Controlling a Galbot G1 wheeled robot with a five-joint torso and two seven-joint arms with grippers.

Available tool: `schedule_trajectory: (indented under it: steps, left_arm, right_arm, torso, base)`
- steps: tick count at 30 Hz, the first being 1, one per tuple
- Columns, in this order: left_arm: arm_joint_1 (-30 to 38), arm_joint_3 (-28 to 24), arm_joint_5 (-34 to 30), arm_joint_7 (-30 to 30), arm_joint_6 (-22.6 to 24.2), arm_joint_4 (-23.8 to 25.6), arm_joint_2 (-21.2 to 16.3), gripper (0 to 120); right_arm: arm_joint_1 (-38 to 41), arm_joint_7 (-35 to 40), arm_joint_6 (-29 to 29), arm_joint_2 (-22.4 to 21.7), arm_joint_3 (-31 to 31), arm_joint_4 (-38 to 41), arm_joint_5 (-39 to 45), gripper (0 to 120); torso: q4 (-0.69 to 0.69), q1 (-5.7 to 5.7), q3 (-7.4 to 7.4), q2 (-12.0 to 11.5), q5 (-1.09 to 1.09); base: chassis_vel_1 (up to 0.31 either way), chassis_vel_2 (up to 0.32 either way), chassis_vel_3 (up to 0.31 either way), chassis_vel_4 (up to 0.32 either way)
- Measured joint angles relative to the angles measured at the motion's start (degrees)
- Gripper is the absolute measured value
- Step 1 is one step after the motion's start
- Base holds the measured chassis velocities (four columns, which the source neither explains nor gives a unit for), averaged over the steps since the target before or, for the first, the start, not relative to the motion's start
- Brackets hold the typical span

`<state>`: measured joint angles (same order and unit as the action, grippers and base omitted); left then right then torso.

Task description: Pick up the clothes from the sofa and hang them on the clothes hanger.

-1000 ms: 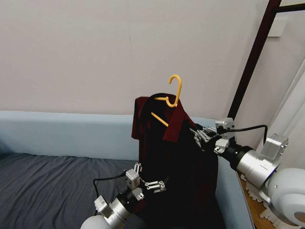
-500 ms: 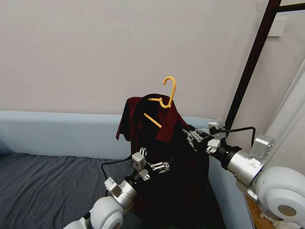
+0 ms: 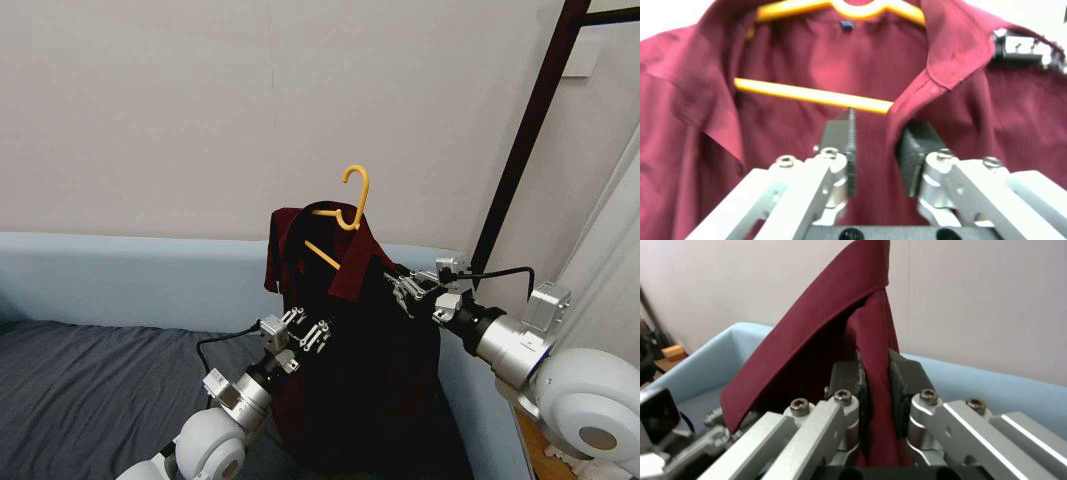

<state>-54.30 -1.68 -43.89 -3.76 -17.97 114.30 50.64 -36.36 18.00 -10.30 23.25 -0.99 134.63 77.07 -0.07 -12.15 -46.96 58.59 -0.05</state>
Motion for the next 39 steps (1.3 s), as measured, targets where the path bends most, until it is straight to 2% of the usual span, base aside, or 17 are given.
schedule_trajectory:
  steps: [1, 5, 13, 17, 29, 34, 39]
  left_arm:
    - [0.0, 0.0, 0.0, 0.0, 0.0, 0.0, 0.0, 18]
    - [2.7, 1.2, -3.5, -1.9, -0.2, 0.2, -2.5, 0]
    - [11.2, 0.5, -6.8, -3.3, 0.5, 0.2, -5.7, 0]
    - [17.1, -1.1, -8.2, -4.7, 1.0, -0.2, -7.0, 0]
    - [26.6, -5.6, -9.4, -7.8, 0.8, -2.3, -6.5, 0]
    - [27.3, -6.8, -8.8, -7.9, 0.7, -3.3, -5.4, 0]
    - [25.1, -8.2, -6.2, -7.2, 0.6, -4.7, -4.1, 0]
  right_arm:
    - [0.0, 0.0, 0.0, 0.0, 0.0, 0.0, 0.0, 8]
    - [0.6, -0.3, 0.0, -0.5, 0.1, 0.0, 0.4, 8]
    - [2.9, -2.8, 0.8, -1.8, 0.3, 1.3, 3.9, 8]
    - [7.4, -1.6, -0.4, -3.8, 0.5, 1.9, 7.6, 8]
    - [20.0, 7.2, -5.2, -7.1, 0.1, 2.3, 15.2, 8]
    - [21.0, 9.0, -6.9, -7.0, 0.1, 2.4, 15.9, 8]
    - [18.6, 10.3, -8.8, -6.6, 0.4, 3.5, 15.6, 8]
  torso:
    - [0.0, 0.0, 0.0, 0.0, 0.0]
    - [0.0, 0.0, 0.0, 0.0, 0.0]
    - [0.0, 0.0, 0.0, 0.0, 0.0]
    - [-0.01, 0.0, 0.0, 0.0, 0.01]
    - [-0.01, 0.0, 0.0, 0.0, 0.01]
    - [0.0, 0.0, 0.0, 0.0, 0.01]
    - [0.0, 0.0, 0.0, 0.0, 0.01]
  base:
    - [0.0, 0.0, 0.0, 0.0]
    - [0.0, 0.0, 0.0, 0.0]
    - [0.0, 0.0, 0.0, 0.0]
    - [0.0, 0.0, 0.0, 0.0]
    - [0.0, 0.0, 0.0, 0.0]
    - [0.0, 0.0, 0.0, 0.0]
    - [0.0, 0.0, 0.0, 0.0]
